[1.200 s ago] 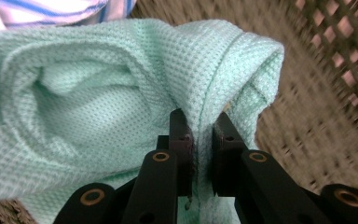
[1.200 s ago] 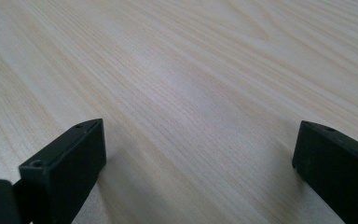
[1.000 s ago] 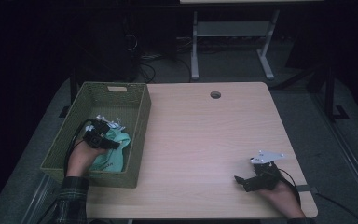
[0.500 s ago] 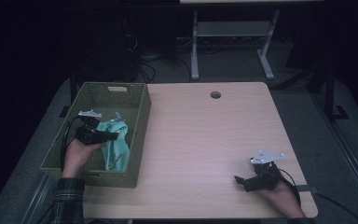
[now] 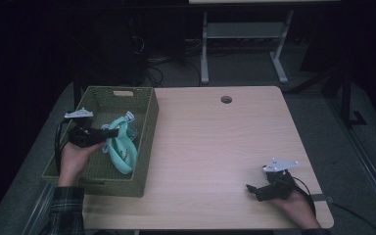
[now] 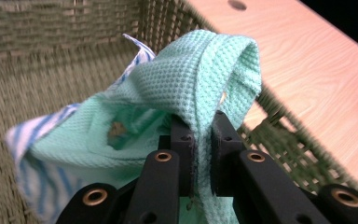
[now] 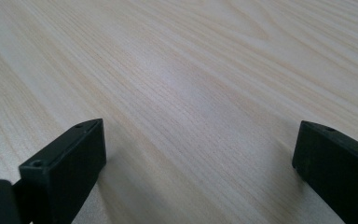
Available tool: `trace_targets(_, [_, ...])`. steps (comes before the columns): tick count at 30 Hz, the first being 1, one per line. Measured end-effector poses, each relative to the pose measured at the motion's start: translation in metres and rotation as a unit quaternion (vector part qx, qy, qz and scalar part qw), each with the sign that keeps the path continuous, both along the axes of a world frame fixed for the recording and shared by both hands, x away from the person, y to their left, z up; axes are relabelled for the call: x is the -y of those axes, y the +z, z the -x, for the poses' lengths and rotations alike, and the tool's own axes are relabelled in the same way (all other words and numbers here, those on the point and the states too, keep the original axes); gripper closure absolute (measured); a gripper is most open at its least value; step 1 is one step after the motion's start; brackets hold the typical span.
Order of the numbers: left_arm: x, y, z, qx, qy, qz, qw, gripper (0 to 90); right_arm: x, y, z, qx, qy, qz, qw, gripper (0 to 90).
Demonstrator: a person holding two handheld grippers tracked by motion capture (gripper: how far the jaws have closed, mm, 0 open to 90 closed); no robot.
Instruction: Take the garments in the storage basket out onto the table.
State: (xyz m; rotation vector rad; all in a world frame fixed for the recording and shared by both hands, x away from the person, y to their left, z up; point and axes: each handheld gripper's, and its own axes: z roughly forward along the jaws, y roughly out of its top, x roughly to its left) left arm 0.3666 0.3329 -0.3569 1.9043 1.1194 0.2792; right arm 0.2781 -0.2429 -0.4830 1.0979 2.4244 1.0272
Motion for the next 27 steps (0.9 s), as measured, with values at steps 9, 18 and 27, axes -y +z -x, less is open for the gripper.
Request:
trace_targets(9, [0.003, 0.022, 0.001, 0.026, -0.004, 0.01, 0.9996, 82.1, 0.0, 0.0, 0.0, -0.002, -0.001, -0.001, 1.0, 2.4])
trace_targets(18, [0.002, 0.044, 0.004, 0.048, -0.018, 0.039, 0.9979, 82.1, 0.0, 0.0, 0.0, -0.002, -0.001, -0.001, 1.0, 2.4])
trace_targets(27, [0.006, 0.065, 0.009, 0.064, -0.037, 0.058, 0.9956, 82.1, 0.0, 0.0, 0.0, -0.002, -0.001, 0.0, 1.0, 2.4])
